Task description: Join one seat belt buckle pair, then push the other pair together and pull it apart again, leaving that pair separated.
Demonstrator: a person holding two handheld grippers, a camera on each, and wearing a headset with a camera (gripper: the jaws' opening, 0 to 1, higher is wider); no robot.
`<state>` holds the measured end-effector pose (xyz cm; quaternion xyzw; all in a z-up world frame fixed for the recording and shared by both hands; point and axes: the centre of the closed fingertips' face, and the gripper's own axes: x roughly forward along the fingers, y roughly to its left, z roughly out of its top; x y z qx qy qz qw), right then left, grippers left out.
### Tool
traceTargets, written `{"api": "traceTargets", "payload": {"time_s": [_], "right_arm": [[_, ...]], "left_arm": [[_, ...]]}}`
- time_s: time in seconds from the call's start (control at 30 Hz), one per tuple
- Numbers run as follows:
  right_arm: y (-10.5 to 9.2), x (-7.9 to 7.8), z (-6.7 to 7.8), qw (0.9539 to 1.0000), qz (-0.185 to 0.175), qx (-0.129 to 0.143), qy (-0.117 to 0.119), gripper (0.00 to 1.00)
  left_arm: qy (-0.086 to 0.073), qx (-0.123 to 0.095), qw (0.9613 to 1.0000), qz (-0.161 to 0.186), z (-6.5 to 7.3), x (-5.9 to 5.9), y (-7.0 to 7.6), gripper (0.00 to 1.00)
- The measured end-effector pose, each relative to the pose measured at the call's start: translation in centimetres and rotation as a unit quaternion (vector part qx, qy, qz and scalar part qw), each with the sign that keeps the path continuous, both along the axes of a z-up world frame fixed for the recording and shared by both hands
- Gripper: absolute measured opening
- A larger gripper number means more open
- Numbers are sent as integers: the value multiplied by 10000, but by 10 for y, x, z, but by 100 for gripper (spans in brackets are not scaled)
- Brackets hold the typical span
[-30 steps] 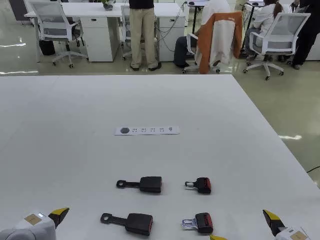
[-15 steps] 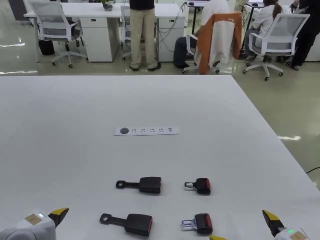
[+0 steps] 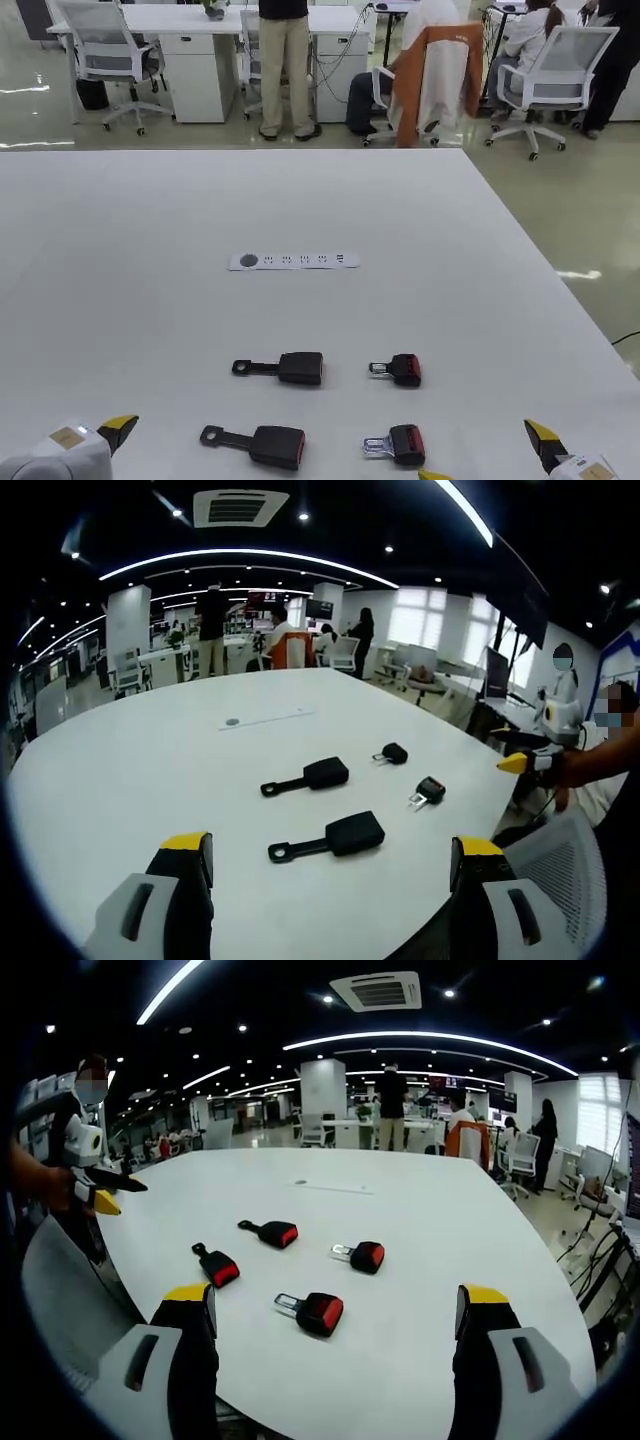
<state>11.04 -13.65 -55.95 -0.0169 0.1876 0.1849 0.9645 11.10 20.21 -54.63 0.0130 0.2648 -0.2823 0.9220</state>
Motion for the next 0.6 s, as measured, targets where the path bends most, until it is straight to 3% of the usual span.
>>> {"api": "traceTargets", "payload": {"time_s": [0.6], "right_arm": [[-1,-2,3,10000,-44,-3,9,100]], "left_arm": [[17,10,10000,-45,7,-4,-9,100]]}}
